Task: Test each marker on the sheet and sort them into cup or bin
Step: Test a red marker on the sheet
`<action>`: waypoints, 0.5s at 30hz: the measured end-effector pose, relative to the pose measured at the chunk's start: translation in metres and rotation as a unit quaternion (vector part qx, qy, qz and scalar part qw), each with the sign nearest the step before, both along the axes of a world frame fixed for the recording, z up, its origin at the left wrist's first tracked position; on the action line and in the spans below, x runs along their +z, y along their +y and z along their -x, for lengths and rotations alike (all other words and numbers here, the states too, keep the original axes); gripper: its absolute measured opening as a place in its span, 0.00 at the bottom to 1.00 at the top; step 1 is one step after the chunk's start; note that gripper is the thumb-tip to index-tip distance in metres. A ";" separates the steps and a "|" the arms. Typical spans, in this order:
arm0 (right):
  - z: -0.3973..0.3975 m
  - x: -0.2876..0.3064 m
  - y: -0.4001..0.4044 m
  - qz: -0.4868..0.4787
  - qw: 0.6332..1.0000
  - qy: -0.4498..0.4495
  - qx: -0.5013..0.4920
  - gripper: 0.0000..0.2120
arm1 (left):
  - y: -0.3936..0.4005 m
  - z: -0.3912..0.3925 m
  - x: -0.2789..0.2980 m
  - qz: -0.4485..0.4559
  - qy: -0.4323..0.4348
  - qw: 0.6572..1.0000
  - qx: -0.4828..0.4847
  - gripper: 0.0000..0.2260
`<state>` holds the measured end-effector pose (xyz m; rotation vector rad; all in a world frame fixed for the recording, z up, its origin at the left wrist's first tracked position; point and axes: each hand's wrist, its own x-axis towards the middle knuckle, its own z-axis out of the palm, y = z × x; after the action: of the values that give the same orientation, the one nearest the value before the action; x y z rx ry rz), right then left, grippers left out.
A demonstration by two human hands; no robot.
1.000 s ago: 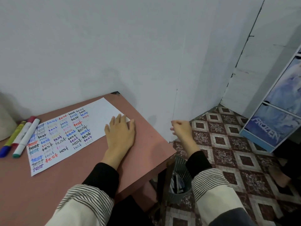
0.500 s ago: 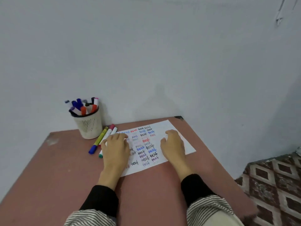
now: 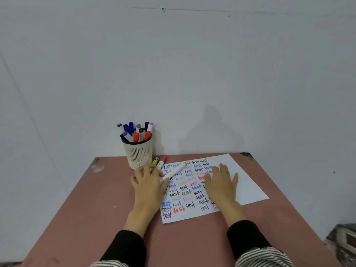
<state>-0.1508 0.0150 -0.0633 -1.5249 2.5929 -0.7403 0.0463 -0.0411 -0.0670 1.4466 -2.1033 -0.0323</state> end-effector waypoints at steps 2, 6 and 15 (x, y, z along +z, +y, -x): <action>-0.003 0.009 0.001 0.143 0.981 -0.128 -0.002 0.16 | 0.002 0.005 0.001 0.017 0.053 0.997 -0.059 0.12; -0.011 0.024 0.000 0.233 0.874 -0.424 -0.035 0.16 | 0.009 0.015 0.006 -0.044 0.209 0.951 -0.222 0.04; -0.009 0.029 0.005 0.245 0.756 -0.606 0.015 0.12 | 0.022 0.020 0.011 -0.042 0.015 0.976 -0.213 0.12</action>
<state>-0.1419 0.0198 -0.0348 -0.6191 1.3951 -1.7249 0.0261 -0.0195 -0.0564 1.0063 -2.3717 -0.3092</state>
